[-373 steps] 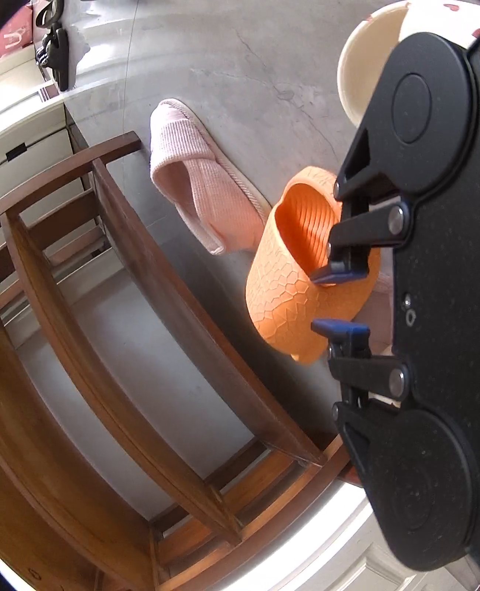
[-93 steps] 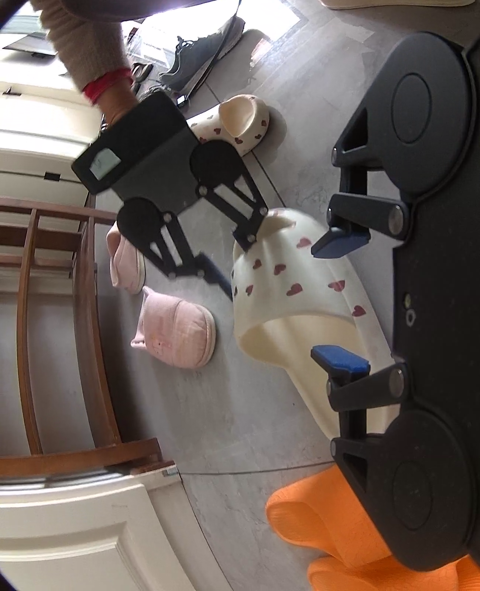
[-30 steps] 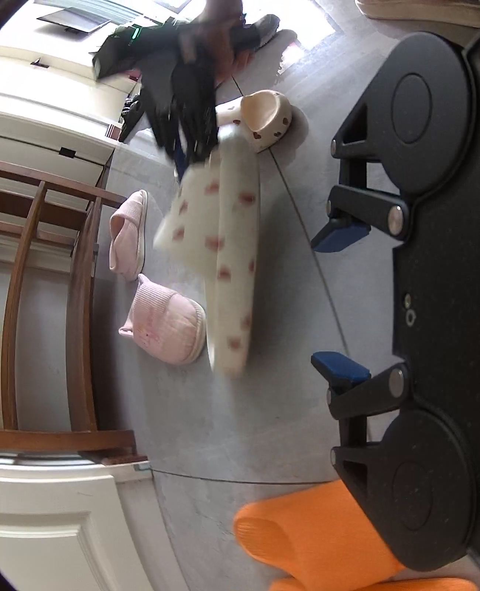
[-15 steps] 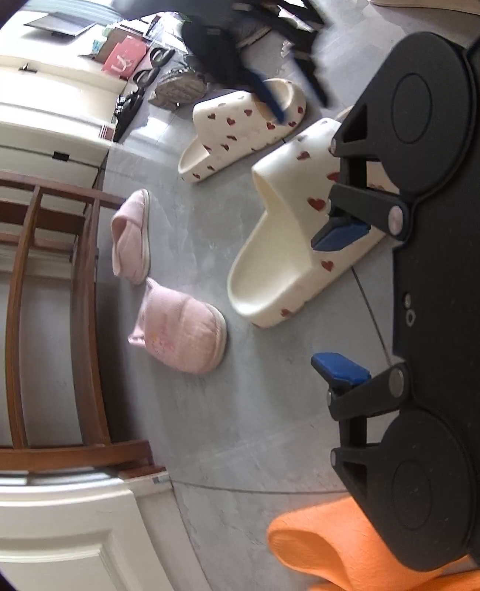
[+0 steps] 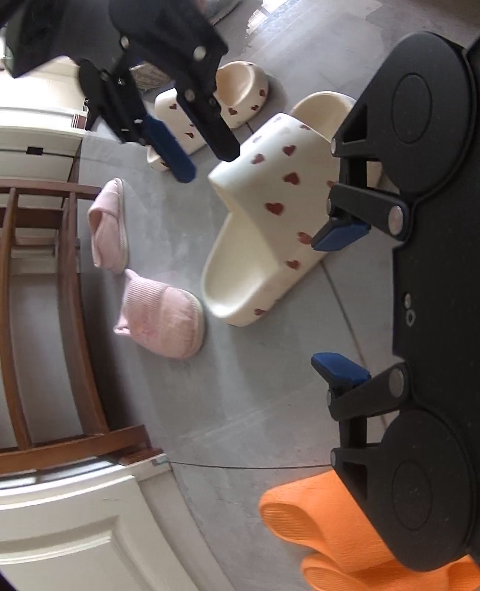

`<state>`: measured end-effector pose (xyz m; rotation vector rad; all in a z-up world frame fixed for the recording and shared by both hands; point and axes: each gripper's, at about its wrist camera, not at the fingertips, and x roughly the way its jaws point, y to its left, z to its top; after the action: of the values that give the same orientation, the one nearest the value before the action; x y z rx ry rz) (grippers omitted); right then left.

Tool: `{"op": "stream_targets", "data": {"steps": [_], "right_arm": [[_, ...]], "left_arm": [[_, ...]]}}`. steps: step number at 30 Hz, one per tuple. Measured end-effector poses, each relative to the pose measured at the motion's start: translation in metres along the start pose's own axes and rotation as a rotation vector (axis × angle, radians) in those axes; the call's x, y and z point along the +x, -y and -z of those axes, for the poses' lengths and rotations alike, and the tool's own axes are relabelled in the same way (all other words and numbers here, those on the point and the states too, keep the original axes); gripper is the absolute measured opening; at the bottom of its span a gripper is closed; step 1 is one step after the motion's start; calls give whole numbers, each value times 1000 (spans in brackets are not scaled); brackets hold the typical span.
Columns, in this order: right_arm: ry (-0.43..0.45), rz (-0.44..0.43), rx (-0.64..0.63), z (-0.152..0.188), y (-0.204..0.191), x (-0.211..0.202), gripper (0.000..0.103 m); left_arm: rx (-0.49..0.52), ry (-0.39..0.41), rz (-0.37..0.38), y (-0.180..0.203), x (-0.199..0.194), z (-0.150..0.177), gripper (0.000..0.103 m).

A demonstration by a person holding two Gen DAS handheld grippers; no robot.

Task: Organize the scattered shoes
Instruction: 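Lift the open right tool away from the white slides, then lower the left tool onto a pink knit slipper and close on it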

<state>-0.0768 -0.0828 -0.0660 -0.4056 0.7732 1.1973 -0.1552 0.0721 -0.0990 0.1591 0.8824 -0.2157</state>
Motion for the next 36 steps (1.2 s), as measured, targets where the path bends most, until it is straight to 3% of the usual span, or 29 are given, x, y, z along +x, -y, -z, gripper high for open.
{"op": "stream_targets", "data": {"steps": [6, 11, 13, 21, 24, 27, 30, 36], "right_arm": [[-156, 46, -364, -12, -37, 44, 52], [-243, 28, -259, -16, -18, 50, 52], [-256, 84, -276, -11, -12, 47, 52], [-321, 365, -96, 2, 36, 28, 53], [-272, 403, -57, 9, 47, 22, 53], [-153, 336, 79, 8, 52, -2, 57], [-75, 311, 118, 10, 54, -19, 58], [-33, 366, 134, 22, 68, -47, 64]], "left_arm": [[-21, 7, -15, -4, -3, 1, 61], [-39, 16, -12, -7, -1, 2, 62], [-37, 17, -9, -7, 4, 0, 62], [21, 71, 6, -3, 21, -28, 62], [43, 111, 0, -1, 30, -46, 62], [66, 146, -14, 3, 44, -65, 62], [91, 177, -35, 8, 61, -85, 62], [203, 237, -17, 22, 106, -132, 62]]}}
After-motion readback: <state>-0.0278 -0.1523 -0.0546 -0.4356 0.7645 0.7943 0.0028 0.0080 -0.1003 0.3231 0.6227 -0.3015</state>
